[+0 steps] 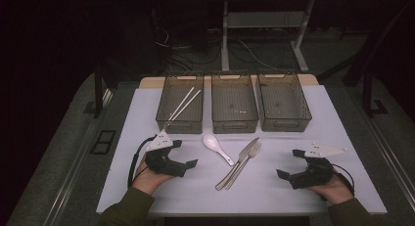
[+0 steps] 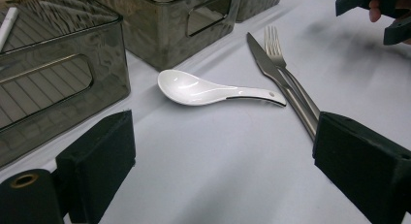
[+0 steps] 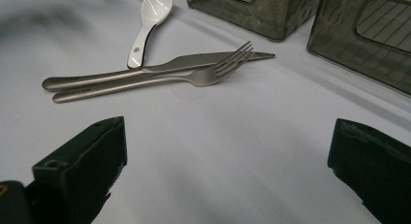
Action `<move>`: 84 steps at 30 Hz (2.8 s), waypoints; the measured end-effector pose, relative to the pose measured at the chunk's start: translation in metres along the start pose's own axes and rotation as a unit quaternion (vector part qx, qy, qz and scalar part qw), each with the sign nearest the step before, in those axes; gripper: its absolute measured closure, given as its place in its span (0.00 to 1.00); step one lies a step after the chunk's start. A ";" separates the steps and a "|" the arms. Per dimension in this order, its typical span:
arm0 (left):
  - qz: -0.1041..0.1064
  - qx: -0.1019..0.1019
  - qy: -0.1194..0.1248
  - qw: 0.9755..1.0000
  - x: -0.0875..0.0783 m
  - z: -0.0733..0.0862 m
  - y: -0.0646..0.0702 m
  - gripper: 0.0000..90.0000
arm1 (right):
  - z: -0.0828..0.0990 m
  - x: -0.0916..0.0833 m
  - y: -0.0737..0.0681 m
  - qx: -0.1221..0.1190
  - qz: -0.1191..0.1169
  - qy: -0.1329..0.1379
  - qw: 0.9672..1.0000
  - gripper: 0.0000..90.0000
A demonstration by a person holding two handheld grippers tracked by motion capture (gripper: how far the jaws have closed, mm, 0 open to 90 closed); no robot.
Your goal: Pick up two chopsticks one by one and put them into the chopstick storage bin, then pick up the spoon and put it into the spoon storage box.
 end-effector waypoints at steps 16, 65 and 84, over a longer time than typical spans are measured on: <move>0.011 0.009 -0.023 1.000 0.015 -0.001 0.000 0.03 | 0.000 0.001 0.000 0.002 0.001 -0.003 1.000 0.01; 0.005 0.092 -0.122 0.988 0.139 -0.030 -0.016 0.99 | 0.002 0.000 0.002 0.006 0.001 -0.003 1.000 0.01; -0.017 0.089 -0.155 0.984 0.137 -0.025 -0.024 0.99 | 0.001 0.000 0.002 0.004 0.002 -0.002 1.000 0.01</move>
Point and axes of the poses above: each handheld gripper's, and its own axes: x roughly forward along the jaws, z roughly out of its underside, y roughly to its right, the point moved 3 cm from there along x, roughly forward along the jaws, and after that the axes turned 9 degrees about y, right-handed, at the moved point
